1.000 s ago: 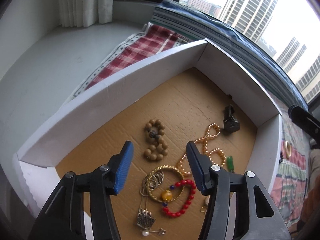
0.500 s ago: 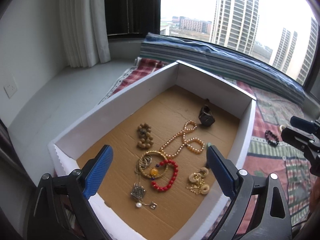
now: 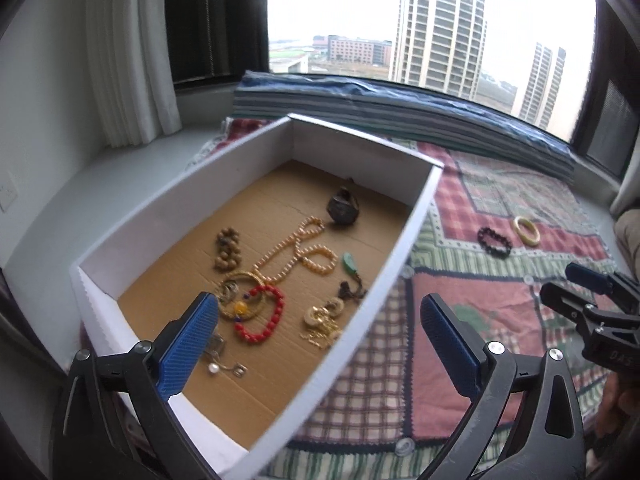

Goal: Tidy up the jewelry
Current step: 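Withdraw both open tools from the box back over the quilt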

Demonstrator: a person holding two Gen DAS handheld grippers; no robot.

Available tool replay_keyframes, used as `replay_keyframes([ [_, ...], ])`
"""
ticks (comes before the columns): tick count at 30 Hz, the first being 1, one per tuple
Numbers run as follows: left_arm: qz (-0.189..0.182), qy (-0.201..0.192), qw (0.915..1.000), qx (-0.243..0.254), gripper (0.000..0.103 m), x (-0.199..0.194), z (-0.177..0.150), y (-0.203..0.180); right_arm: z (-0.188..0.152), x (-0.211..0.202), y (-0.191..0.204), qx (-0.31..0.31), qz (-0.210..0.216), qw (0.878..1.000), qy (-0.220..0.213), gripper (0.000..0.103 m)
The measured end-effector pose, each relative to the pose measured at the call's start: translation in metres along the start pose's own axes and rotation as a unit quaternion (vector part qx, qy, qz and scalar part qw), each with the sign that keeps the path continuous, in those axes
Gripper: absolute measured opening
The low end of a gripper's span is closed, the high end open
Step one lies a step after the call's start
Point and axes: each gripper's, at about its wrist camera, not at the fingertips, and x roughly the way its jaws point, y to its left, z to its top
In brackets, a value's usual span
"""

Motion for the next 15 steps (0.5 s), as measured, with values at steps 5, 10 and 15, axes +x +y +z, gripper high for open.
replay_keyframes([
  [5, -0.049, 0.064, 0.9954, 0.051, 0.101, 0.029, -0.045, -0.048, -0.070, 0.003, -0.027, 0.059, -0.013, 0.997, 0.039, 0.072],
  [10, -0.078, 0.098, 0.9893, 0.075, 0.101, 0.057, -0.072, -0.088, -0.132, 0.004, -0.058, 0.092, -0.064, 0.990, 0.083, 0.072],
  [15, -0.071, 0.117, 0.9860, 0.096, 0.101, 0.087, -0.078, -0.112, -0.158, -0.007, -0.086, 0.116, -0.110, 0.983, 0.089, 0.072],
])
